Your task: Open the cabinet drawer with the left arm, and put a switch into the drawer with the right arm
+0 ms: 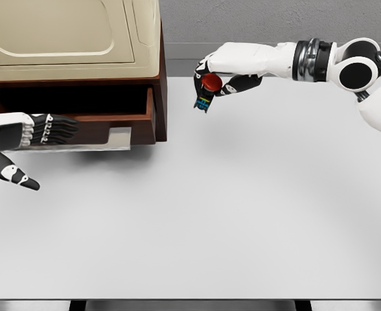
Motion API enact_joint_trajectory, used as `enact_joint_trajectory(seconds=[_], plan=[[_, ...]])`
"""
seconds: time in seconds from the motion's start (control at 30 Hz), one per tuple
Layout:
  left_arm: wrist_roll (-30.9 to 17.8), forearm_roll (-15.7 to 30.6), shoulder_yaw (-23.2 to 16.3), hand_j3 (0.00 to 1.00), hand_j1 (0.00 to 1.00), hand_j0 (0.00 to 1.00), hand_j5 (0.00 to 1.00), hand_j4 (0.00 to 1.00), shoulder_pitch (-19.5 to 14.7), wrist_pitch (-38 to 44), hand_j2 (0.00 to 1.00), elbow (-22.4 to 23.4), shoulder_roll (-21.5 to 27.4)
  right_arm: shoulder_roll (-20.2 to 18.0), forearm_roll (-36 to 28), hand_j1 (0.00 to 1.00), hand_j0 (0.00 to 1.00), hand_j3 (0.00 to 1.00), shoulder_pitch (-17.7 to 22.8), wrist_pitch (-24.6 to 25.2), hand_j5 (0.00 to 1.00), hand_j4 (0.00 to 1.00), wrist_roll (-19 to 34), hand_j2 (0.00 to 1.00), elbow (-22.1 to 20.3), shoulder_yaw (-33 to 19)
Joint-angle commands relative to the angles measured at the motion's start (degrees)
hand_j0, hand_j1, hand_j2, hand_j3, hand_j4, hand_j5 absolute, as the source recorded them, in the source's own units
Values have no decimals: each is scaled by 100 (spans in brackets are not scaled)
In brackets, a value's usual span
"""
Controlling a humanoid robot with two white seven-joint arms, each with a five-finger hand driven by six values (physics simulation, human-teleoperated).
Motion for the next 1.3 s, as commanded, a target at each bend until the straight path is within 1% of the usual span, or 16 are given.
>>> enact_joint_trajectory(seconds=[0.0,0.2,0.27,0.47,0.63,0.77,0.83,0.9,1.03,1.1,1.17,1.27], plan=[[4,-6,143,100,100,100,100,100,0,4,100,6,8,-3,-114,43,43,43,0,16,43,43,-3,43,-38,2],[4,82,363,100,100,100,100,100,0,4,100,6,87,41,-263,43,43,43,-105,16,43,43,-3,43,-100,2],[4,152,381,100,100,100,100,100,-8,4,100,6,87,111,-263,43,43,43,-158,24,43,43,-3,43,-100,2],[4,478,706,100,100,100,100,100,-52,4,100,6,105,129,-272,43,43,43,-255,59,43,43,-3,43,-108,19],[4,653,715,100,100,100,100,100,-360,4,100,6,158,243,-272,43,43,43,-360,68,43,43,-3,43,-188,72],[4,636,767,100,100,100,100,100,-527,13,100,6,79,313,-281,43,43,43,-431,200,43,43,-3,43,-311,90],[4,636,803,100,100,100,100,100,-553,13,100,6,61,322,-281,43,43,43,-431,253,43,43,-3,43,-363,125],[4,636,803,100,100,100,100,100,-553,13,100,6,87,313,-509,43,43,43,-431,306,43,43,-3,43,-548,151],[4,636,811,100,100,100,100,100,-562,13,100,6,70,313,-676,43,43,43,-448,314,43,43,-3,43,-592,178],[4,636,873,100,100,100,100,100,-562,4,100,6,43,331,-676,43,43,43,-475,420,43,43,-3,43,-592,239],[4,636,926,100,100,100,100,100,-562,4,100,6,52,471,-685,43,43,43,-519,569,43,43,-3,43,-592,257],[4,636,926,100,100,100,100,100,-562,4,100,6,52,542,-685,43,43,43,-554,692,43,43,-3,43,-566,274]])
